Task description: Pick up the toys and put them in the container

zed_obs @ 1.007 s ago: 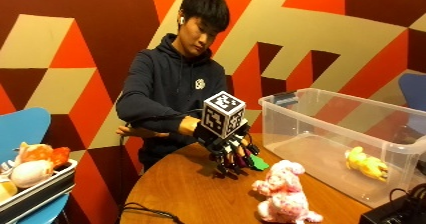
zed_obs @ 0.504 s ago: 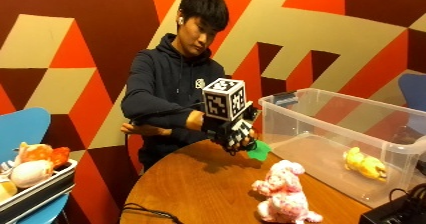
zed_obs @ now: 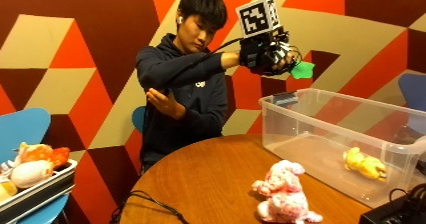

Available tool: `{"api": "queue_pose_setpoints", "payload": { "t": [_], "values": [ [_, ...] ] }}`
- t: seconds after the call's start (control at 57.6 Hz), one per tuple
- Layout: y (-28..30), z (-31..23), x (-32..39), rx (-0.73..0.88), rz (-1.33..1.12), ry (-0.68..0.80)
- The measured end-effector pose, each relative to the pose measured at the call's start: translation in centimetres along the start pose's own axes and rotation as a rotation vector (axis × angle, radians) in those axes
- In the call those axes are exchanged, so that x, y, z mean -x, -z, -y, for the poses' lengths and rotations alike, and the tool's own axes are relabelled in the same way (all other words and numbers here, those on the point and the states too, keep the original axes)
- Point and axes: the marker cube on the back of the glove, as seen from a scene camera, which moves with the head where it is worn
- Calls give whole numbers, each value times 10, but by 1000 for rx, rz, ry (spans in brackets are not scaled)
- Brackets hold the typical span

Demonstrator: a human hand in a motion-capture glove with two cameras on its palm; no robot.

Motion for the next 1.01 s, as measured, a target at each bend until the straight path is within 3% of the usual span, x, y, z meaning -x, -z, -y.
{"api": "queue_pose_setpoints", "payload": {
  "t": [0.208, 0.313, 0.399, 0.504, 0.764, 1.007],
  "values": [
    [-32, 38, 40, 78, -48, -12],
    [-55, 37, 36, 251, -119, 138],
    [-56, 37, 36, 259, -87, 56],
    [-50, 31, 11, 244, -103, 99],
    [-42, -1, -95, 340, 25, -124],
    [-93, -25, -191, 469, -59, -242]
  ]
}}
